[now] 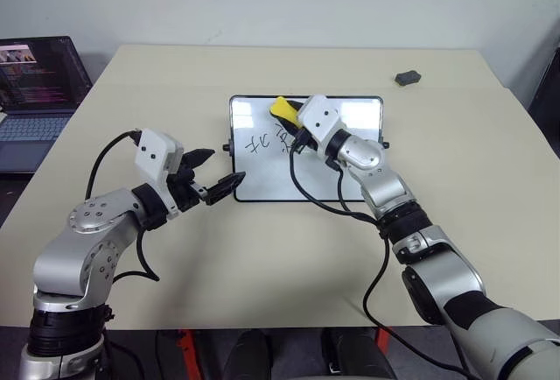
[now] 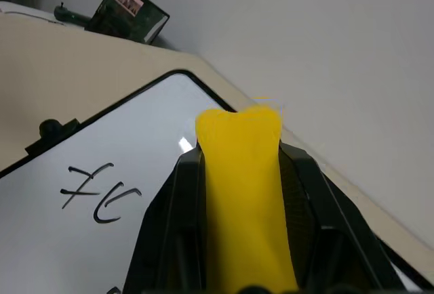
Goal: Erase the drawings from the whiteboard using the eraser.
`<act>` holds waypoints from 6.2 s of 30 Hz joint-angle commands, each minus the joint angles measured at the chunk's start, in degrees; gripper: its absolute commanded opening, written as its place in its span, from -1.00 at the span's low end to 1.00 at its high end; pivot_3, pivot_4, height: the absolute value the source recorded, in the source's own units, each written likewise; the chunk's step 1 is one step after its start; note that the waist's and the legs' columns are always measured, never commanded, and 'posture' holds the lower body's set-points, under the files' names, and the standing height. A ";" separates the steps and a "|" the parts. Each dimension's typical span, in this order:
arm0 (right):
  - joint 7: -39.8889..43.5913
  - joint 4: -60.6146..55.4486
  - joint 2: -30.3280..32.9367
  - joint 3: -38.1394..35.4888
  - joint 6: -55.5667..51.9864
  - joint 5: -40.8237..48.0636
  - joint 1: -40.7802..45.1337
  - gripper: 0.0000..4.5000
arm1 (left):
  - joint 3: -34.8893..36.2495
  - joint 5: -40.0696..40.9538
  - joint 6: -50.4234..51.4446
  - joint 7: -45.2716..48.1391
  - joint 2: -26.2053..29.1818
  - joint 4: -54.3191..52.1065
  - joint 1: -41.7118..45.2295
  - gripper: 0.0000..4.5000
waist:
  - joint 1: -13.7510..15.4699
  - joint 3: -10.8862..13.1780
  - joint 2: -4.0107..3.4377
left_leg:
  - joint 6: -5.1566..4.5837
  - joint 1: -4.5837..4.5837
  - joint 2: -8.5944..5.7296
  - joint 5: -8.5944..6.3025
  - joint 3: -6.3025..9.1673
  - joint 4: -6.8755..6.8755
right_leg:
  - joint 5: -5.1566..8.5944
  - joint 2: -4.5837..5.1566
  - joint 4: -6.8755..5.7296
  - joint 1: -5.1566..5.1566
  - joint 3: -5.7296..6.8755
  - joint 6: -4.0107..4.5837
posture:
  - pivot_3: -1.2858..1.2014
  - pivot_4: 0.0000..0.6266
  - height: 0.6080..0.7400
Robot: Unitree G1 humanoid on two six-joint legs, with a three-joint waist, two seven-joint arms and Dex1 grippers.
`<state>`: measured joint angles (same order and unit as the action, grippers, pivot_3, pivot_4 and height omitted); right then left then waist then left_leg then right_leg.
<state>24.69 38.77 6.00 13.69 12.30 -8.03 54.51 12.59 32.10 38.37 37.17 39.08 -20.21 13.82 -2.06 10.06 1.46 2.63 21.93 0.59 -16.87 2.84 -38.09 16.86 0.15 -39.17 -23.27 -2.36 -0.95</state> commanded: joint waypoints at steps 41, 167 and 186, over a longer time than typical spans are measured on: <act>10.00 -0.51 3.35 4.47 0.52 -4.17 -5.08 -0.51 | -1.50 -1.92 -2.67 2.07 -1.00 -0.46 -0.13 1.00 | -0.61 -0.11 0.14 | -0.06 -0.99 0.03 -0.03 0.06 0.19 | -0.01 -0.03 0.14 0.98 0.02 0.12 | 0.03 -0.52 1.00; 12.48 -1.72 -7.54 6.53 -15.16 -3.09 -1.49 -0.52 | 0.88 -8.00 -8.02 -11.95 -7.78 -2.09 -3.73 1.00 | 0.01 -0.29 0.30 | 0.20 -0.58 -0.02 0.21 0.14 -0.04 | -0.09 -0.01 -0.82 0.20 0.09 0.20 | 0.03 -0.52 1.00; 6.81 -62.77 5.59 -17.83 -55.42 25.63 -33.35 -0.52 | -7.31 -2.61 -4.09 0.83 -2.92 -6.74 0.64 1.00 | 0.38 -0.24 0.24 | 0.18 0.05 -0.01 0.18 0.31 0.13 | -0.09 0.00 -0.04 0.01 0.23 0.18 | 0.03 -0.52 1.00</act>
<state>33.13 -18.38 11.14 -2.45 -41.86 15.93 22.08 6.52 27.84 33.85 35.16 35.26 -24.90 13.26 -1.69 9.82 1.70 2.81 21.97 0.59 -16.69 3.15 -37.95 16.77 0.14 -39.22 -23.26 -2.14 -0.78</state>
